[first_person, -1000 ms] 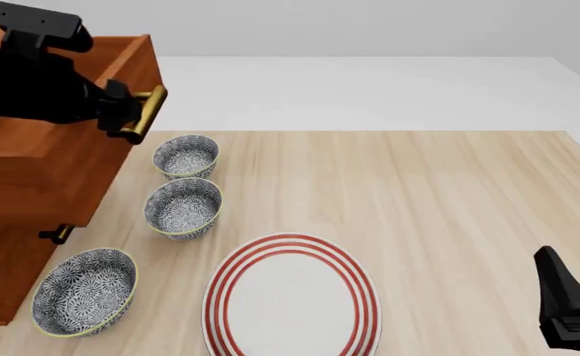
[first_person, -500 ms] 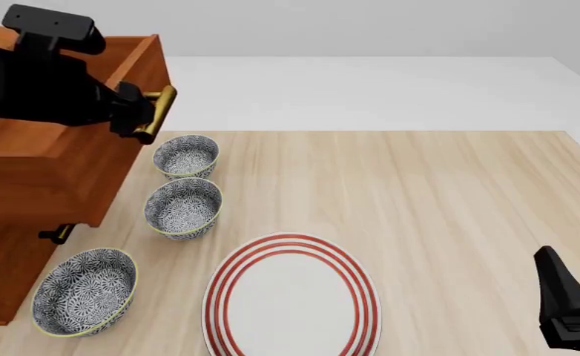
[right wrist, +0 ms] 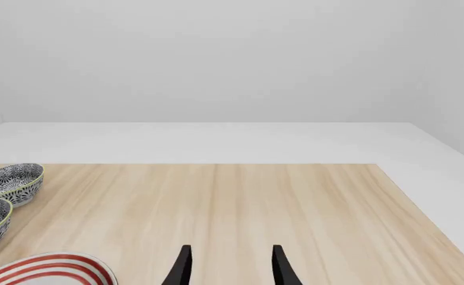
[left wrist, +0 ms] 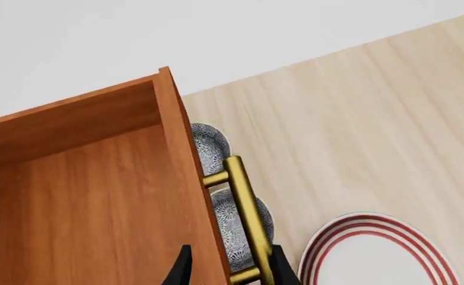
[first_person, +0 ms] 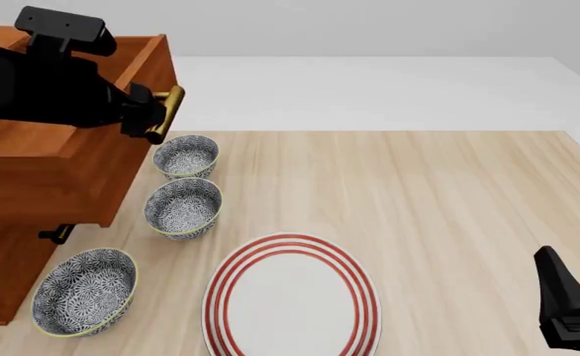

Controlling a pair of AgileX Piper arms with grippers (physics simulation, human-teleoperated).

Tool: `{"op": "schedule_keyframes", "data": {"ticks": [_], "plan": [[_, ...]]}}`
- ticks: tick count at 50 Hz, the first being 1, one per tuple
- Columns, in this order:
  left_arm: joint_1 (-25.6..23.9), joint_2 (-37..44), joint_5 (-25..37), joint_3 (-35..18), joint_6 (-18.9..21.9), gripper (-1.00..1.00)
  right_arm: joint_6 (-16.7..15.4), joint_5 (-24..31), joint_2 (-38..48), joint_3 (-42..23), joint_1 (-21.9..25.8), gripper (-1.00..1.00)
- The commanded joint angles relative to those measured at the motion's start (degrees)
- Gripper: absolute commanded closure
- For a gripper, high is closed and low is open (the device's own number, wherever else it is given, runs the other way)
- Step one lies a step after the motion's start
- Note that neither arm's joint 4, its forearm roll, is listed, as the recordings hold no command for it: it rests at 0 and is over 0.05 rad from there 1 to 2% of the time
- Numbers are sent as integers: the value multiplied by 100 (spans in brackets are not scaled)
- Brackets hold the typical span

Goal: Open the top drawer of the cabinet.

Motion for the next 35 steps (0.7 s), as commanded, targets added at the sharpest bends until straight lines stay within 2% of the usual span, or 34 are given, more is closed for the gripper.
{"op": "schedule_keyframes", "data": {"ticks": [1,35], "plan": [[-98,36,79,50,-30,-100,0,0,1,0,0,-100],[-353,71,60,81,-99,-100,0,0,0,0,1,-100]]}}
